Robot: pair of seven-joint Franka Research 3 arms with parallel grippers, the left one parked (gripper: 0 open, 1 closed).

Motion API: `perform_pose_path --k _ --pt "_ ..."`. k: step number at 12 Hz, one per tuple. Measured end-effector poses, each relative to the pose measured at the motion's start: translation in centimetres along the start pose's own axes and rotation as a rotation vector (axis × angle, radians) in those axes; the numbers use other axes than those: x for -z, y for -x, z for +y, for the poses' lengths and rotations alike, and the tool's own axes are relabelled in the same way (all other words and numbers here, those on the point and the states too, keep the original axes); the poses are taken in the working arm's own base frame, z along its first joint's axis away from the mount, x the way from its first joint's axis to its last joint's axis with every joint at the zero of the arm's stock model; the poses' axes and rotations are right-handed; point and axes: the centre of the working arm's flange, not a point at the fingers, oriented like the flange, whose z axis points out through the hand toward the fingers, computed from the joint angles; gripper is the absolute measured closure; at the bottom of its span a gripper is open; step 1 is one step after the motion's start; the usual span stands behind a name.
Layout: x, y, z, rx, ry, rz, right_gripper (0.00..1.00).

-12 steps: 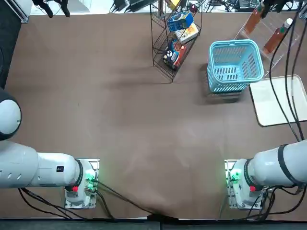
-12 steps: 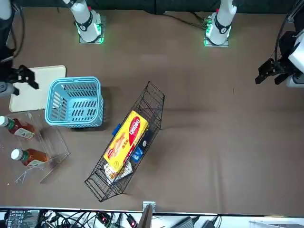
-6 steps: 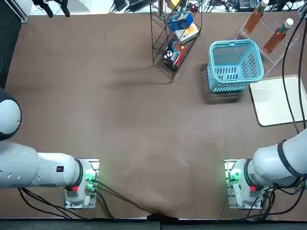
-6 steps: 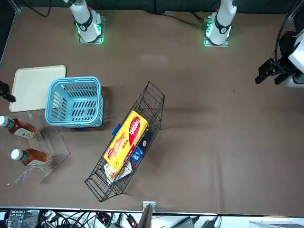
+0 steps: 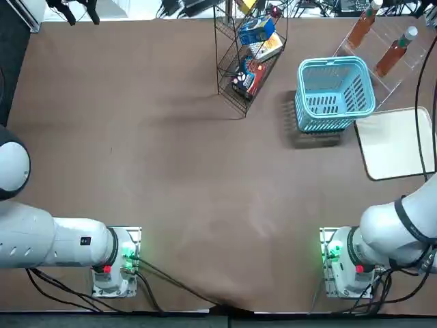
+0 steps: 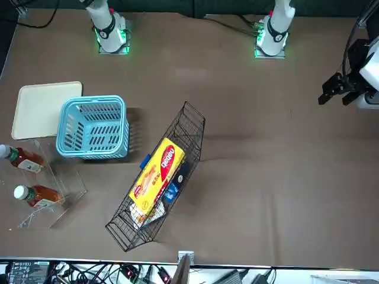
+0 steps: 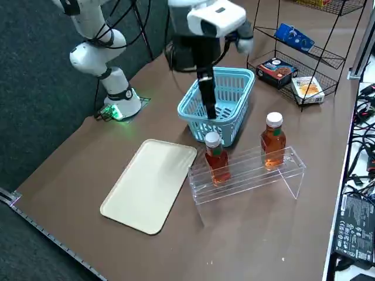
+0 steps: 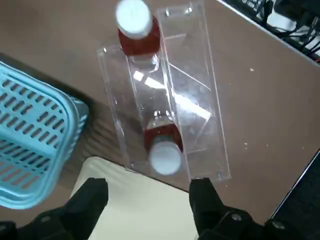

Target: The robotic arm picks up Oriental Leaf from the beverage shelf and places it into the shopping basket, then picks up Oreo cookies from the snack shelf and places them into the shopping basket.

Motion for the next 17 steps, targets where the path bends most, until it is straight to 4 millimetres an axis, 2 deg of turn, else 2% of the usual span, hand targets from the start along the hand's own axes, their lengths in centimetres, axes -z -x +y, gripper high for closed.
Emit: perform_pose_path --k 3,9,17 --pt "-1.8 1.1 1.6 0.009 -0.017 -0.015 0.0" --pt "-4.7 0.2 2.1 0.016 -0.015 -0.002 0.0" --pt "-10.3 -1.0 1.5 0.026 -0.016 0.031 0.0"
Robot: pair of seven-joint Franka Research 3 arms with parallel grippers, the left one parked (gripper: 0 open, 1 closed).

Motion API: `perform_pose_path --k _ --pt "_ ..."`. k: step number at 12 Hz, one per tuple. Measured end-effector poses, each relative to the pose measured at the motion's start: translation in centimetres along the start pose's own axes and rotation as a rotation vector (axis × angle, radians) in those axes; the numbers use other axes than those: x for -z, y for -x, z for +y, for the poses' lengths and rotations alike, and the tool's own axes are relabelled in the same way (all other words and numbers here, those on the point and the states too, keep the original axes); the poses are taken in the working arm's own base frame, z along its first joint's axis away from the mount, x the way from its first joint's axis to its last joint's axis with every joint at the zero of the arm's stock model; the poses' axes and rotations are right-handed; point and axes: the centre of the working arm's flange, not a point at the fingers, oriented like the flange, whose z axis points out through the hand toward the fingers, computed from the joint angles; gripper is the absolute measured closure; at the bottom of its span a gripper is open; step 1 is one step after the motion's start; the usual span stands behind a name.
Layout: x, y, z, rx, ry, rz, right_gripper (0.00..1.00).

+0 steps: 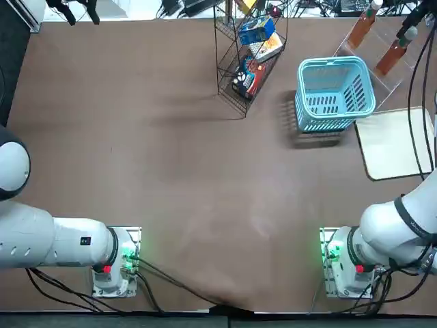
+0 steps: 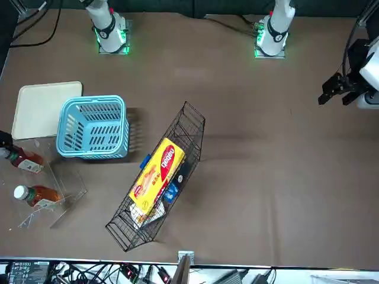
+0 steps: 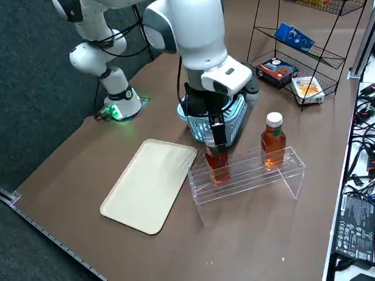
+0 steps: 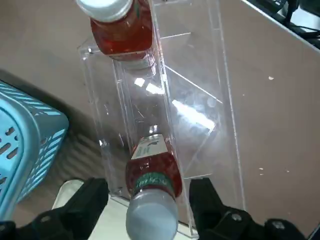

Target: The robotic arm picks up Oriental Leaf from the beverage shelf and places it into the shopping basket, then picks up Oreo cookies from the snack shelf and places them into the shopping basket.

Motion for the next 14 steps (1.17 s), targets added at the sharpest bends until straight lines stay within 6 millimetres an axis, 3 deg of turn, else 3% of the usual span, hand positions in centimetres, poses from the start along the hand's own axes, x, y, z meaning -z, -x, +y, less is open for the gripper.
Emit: perform_pose_path --k 9,14 --pt "-4.0 0.3 0.6 -0.005 -0.027 -0.022 0.0" --pt "-4.2 0.3 0.6 0.004 -0.03 -0.024 0.0"
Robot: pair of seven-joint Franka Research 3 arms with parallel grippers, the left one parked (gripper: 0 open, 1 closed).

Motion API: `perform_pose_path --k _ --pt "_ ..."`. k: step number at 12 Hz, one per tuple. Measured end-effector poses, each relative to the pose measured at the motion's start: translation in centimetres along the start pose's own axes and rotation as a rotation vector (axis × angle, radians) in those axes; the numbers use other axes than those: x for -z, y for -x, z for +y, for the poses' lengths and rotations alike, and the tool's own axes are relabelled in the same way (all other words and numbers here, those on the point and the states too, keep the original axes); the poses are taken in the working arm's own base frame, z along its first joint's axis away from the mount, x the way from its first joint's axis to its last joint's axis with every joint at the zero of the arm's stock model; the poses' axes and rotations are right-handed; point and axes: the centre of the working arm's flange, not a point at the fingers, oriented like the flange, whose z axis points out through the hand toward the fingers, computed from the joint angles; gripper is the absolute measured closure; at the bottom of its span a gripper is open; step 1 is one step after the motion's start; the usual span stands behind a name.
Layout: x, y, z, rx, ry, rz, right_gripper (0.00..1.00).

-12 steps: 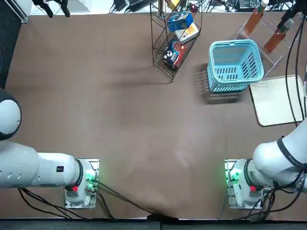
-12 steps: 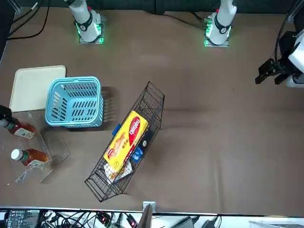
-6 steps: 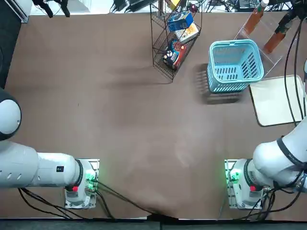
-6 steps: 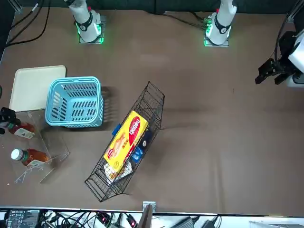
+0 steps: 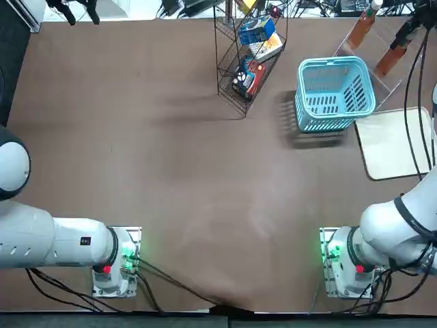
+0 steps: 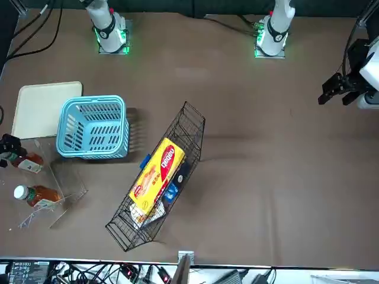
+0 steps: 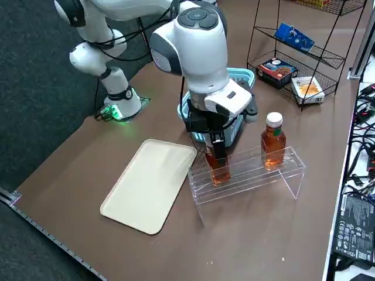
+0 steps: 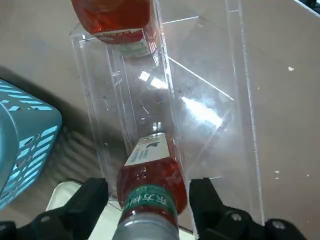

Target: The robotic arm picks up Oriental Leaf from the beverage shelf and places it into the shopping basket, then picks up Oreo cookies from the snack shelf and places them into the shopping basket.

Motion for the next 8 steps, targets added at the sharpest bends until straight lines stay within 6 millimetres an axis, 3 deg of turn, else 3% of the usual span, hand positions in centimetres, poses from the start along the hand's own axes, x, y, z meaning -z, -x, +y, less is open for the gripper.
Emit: perform_pose_path --k 8 --pt "0.72 0.6 0.2 0.009 0.005 0.004 0.02"
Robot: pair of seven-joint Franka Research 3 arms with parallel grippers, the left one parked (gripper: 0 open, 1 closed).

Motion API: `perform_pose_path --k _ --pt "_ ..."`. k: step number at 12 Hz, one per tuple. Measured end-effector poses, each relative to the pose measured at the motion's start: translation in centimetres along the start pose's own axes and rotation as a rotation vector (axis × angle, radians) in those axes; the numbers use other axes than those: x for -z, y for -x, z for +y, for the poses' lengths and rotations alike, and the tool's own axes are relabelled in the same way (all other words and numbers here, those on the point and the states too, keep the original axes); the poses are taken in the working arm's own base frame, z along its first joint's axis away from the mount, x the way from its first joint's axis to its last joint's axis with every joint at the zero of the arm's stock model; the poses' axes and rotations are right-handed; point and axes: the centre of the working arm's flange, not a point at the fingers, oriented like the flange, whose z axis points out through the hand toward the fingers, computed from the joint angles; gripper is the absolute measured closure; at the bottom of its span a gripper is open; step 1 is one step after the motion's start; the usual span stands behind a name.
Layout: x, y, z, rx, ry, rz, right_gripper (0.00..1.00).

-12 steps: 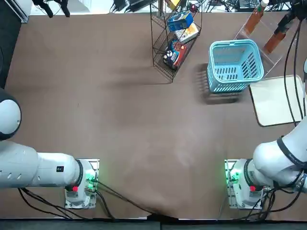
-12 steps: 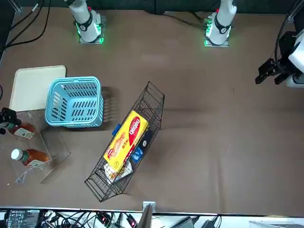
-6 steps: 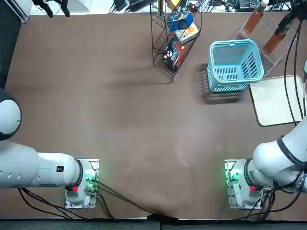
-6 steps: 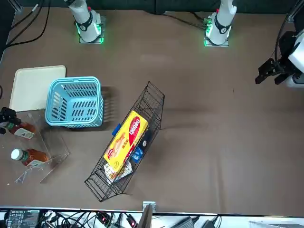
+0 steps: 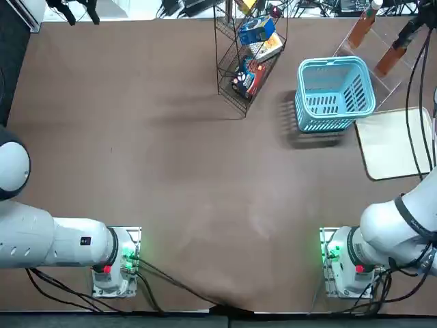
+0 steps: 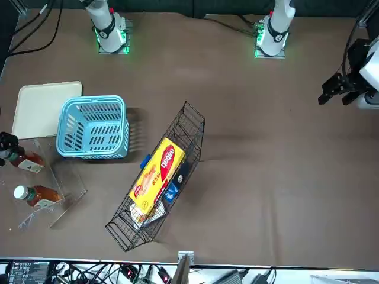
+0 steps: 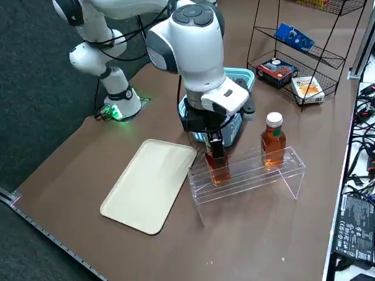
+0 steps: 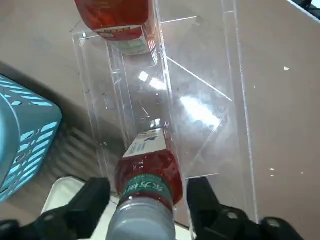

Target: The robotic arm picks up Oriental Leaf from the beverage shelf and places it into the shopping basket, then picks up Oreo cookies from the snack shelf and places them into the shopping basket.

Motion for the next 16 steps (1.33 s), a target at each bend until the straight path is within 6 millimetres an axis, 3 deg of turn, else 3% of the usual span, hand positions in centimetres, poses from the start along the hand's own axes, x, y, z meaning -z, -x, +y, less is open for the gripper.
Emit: perform_pose_path --k 1,2,6,7,13,16 --pt "0.1 0.0 0.0 0.002 0.001 0.001 0.08" --pt "0.1 0.0 -0.1 0.003 0.0 0.001 0.21" --pt "-0.3 0.1 -0.2 0.01 -0.007 -0.005 0.3" --pt "-0.1 0.2 -0.2 0.011 -0.005 -0.004 0.44" --pt "0.0 0.3 -0.5 0.041 -0.008 -0.006 0.44" --pt "1.2 0.2 -0.8 0.045 0.0 0.0 0.44"
